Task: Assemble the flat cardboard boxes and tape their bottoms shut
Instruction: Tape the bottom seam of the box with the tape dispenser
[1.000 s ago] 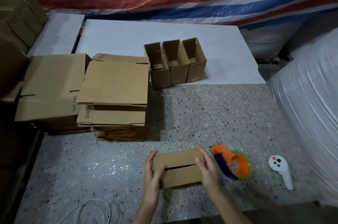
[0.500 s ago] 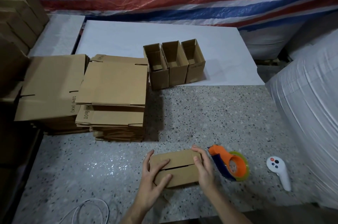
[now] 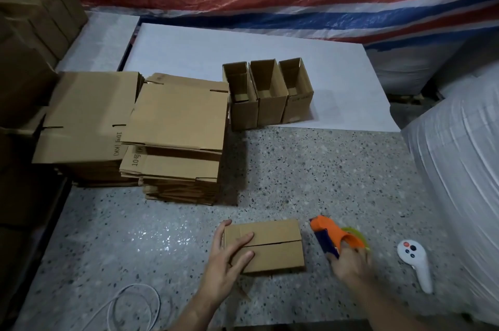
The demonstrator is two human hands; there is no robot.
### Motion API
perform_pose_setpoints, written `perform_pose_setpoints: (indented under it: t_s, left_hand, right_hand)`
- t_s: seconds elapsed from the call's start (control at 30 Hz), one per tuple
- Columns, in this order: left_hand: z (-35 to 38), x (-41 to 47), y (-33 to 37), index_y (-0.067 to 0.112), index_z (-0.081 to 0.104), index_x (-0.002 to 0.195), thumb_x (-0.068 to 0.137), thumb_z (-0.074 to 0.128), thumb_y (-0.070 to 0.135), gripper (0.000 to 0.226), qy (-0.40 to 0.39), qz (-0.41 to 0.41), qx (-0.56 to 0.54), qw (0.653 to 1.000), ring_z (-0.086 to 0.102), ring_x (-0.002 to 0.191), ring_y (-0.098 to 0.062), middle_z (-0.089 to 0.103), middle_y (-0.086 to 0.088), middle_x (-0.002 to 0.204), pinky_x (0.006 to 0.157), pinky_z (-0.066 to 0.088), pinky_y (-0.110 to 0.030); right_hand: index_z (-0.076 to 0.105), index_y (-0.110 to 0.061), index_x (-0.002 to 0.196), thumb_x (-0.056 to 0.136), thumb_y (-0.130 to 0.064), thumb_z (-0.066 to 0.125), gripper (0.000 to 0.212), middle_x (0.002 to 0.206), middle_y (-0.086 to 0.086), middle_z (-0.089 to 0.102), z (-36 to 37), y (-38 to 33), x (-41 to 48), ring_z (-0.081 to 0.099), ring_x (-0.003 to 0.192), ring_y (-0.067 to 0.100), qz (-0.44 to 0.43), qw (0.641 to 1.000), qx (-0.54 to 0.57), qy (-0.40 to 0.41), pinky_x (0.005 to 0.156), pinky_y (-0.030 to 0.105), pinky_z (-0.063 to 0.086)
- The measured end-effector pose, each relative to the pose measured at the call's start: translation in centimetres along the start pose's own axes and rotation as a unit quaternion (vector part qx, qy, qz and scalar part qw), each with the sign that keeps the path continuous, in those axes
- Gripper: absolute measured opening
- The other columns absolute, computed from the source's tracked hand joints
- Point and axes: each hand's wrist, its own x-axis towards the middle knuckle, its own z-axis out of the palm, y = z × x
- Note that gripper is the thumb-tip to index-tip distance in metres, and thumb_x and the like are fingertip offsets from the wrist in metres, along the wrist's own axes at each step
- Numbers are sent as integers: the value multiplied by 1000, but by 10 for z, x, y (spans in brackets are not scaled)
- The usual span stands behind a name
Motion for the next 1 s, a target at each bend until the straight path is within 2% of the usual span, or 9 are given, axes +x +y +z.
perform_pose_setpoints:
  t_s: [0.2, 0.3, 0.4, 0.57, 0.67, 0.77, 0.83, 0.93, 1.0]
  left_hand:
    - [0, -3, 0, 60, 61, 122, 89, 59, 63, 34, 13, 3, 23, 1000, 27, 147, -7, 3, 32, 159, 118, 36, -44]
    - [0, -3, 1, 62, 61, 122, 86, 55, 74, 39, 12, -2, 22, 1000, 28, 147, -9, 3, 32, 159, 118, 36, -45]
    - [0, -2, 2, 64, 60, 121, 82, 51, 82, 44, 11, -13, 23, 1000, 28, 147, -10, 2, 32, 159, 118, 35, -43]
    - [-1, -2, -2, 61, 63, 119, 80, 49, 83, 47, 10, -3, 37, 999, 23, 145, 4, 4, 33, 159, 114, 19, -10]
    - [1, 0, 2, 45, 72, 113, 83, 58, 70, 41, 4, -20, -3, 1000, 24, 146, -2, 16, 21, 160, 115, 20, -16]
    - [-1, 5, 14, 34, 77, 97, 91, 72, 29, 10, -13, -75, -97, 992, 26, 146, -12, 23, 11, 156, 110, 23, -20]
    - [-5, 8, 22, 27, 78, 97, 88, 70, 10, 21, -27, -138, -186, 972, 36, 140, -16, 28, 7, 156, 104, 32, -23]
    - [-12, 14, 30, 26, 50, 142, 68, 62, 24, 75, -17, -227, -349, 909, 60, 116, -22, 51, -8, 142, 84, 51, -25]
    - [-17, 15, 32, 28, 37, 148, 67, 67, 35, 87, -33, -240, -375, 895, 69, 105, -18, 57, -6, 133, 74, 54, -21]
  right_hand:
    - [64, -21, 103, 99, -39, 59, 19, 91, 1, 69, -49, -16, -21, 67, 85, 21, -181, 961, 209, 28, 80, 39, 53]
    - [69, -22, 100, 94, -31, 68, 12, 90, 3, 75, -99, -28, -46, 71, 83, 21, -259, 877, 404, -13, 75, 41, 56]
    - [68, -2, 92, 83, -34, 75, 33, 83, 21, 71, -141, -42, -67, 68, 71, 41, -331, 817, 464, -83, 64, 44, 55]
    - [64, -19, 68, 73, -51, 73, 33, 62, -1, 60, -159, -81, -87, 56, 58, 14, -399, 857, 273, -176, 57, 30, 37]
    - [66, -15, 68, 66, -55, 69, 41, 60, -7, 59, -152, -98, -90, 54, 57, 7, -401, 879, 193, -169, 57, 27, 36]
    - [63, -13, 62, 61, -53, 67, 40, 54, -8, 56, -150, -105, -90, 50, 52, 6, -400, 886, 180, -149, 55, 28, 34]
    - [63, -11, 61, 60, -53, 66, 42, 53, -7, 55, -149, -109, -92, 49, 51, 6, -395, 893, 166, -138, 56, 29, 33]
    - [60, -6, 60, 58, -56, 63, 50, 53, -6, 51, -147, -115, -93, 46, 50, 6, -398, 900, 139, -113, 57, 31, 33]
    - [58, -13, 56, 58, -55, 63, 43, 50, -9, 51, -146, -117, -93, 45, 49, 5, -397, 901, 134, -111, 55, 29, 33]
